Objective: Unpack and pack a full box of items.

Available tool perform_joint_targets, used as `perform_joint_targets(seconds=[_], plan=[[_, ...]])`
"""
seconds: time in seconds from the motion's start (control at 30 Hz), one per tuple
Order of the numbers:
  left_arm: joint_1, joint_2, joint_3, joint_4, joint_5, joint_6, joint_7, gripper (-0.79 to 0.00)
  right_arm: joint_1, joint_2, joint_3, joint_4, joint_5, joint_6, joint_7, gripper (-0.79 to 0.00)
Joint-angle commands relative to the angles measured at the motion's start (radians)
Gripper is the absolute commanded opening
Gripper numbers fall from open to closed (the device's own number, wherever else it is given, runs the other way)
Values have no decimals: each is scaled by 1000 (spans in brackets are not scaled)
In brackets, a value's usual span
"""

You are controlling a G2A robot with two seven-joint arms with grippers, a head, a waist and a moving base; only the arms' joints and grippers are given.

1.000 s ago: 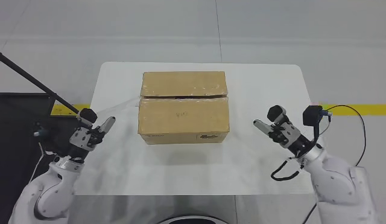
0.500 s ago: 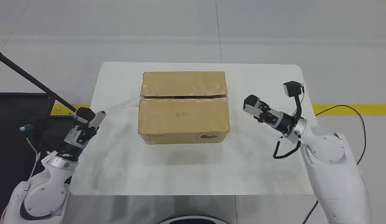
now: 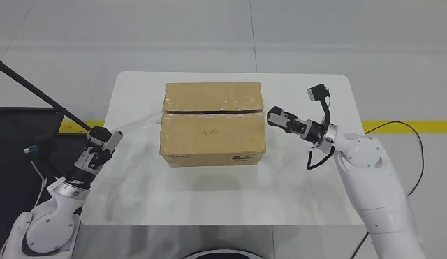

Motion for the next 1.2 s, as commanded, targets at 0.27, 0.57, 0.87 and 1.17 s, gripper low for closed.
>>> perform_joint_targets(seconds=[0.27, 0.57, 0.87, 1.17], plan=[[-6, -3, 15, 4, 6, 1, 2, 0, 66, -11, -51, 89, 131, -32, 88, 0], [-8, -4, 22, 3, 8, -3, 2, 0, 59, -6, -37, 76, 268, -77, 175, 0], [-17, -6, 42, -6, 47, -19, 8, 0, 4, 13, -21, -72, 424, -53, 317, 0], [-19, -7, 67, -15, 143, -36, 25, 0, -74, 67, -62, -275, 259, -7, 363, 0]])
